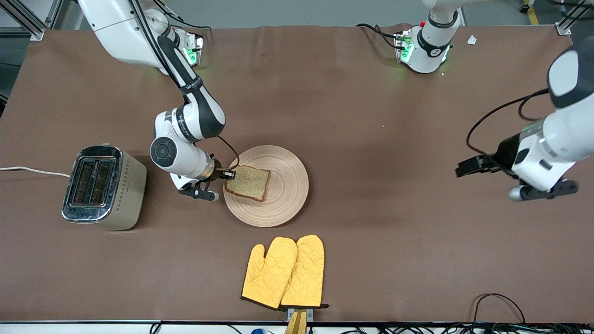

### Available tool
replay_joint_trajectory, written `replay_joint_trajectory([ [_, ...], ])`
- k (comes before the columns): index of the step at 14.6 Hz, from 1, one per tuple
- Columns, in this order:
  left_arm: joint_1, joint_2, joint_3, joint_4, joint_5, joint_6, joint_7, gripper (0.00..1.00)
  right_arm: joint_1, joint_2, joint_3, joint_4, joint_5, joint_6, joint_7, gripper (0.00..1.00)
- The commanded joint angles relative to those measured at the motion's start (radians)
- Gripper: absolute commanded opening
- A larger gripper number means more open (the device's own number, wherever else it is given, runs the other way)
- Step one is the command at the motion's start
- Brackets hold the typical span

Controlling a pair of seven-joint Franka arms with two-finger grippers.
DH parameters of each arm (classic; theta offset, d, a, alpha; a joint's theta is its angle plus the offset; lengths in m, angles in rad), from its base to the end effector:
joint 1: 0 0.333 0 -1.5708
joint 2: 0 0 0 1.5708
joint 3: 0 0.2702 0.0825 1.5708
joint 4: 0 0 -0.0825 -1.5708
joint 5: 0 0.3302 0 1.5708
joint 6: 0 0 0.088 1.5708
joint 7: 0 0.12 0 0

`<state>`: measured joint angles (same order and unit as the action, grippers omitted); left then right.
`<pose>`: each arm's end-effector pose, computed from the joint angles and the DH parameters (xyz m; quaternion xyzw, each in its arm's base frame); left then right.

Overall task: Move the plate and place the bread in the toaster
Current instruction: 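Grasp the bread with the right gripper while the left gripper withdraws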

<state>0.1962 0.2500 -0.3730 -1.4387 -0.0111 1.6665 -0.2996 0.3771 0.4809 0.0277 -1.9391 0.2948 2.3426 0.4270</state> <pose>0.5615 -0.0797 0.5044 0.9965 0.0670 -0.0145 0.0486 0.5097 0.2259 0.2154 -0.9863 0.1187 0.0789 0.0828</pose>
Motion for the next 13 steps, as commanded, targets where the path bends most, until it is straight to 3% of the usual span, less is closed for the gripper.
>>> replay_joint_trajectory([
  [1, -0.023, -0.116, 0.054, -0.037, 0.048, -0.057, -0.004, 1.0, 0.008, 0.004, -0.006, 0.009, 0.007, -0.005, 0.015, 0.06],
  [3, -0.072, -0.178, 0.126, -0.051, 0.049, -0.103, -0.001, 1.0, 0.011, 0.002, -0.006, 0.035, 0.007, -0.022, 0.012, 0.04],
  [5, -0.09, -0.23, 0.166, -0.066, 0.049, -0.154, 0.064, 1.0, -0.003, 0.002, -0.006, 0.122, 0.009, -0.17, 0.015, 0.04],
  [7, -0.161, -0.262, 0.258, -0.088, 0.057, -0.157, 0.126, 1.0, -0.007, 0.001, -0.011, 0.23, 0.004, -0.331, 0.045, 0.03],
  [9, -0.159, -0.262, 0.263, -0.092, 0.057, -0.159, 0.174, 1.0, -0.004, -0.01, -0.022, 0.297, -0.034, -0.429, 0.056, 0.01],
  [11, -0.159, -0.262, 0.263, -0.089, 0.057, -0.159, 0.18, 1.0, -0.004, -0.019, -0.026, 0.374, -0.141, -0.562, 0.059, 0.01],
  [13, -0.158, -0.261, 0.263, -0.083, 0.056, -0.159, 0.181, 1.0, -0.007, -0.089, -0.026, 0.384, -0.221, -0.655, 0.053, 0.01],
])
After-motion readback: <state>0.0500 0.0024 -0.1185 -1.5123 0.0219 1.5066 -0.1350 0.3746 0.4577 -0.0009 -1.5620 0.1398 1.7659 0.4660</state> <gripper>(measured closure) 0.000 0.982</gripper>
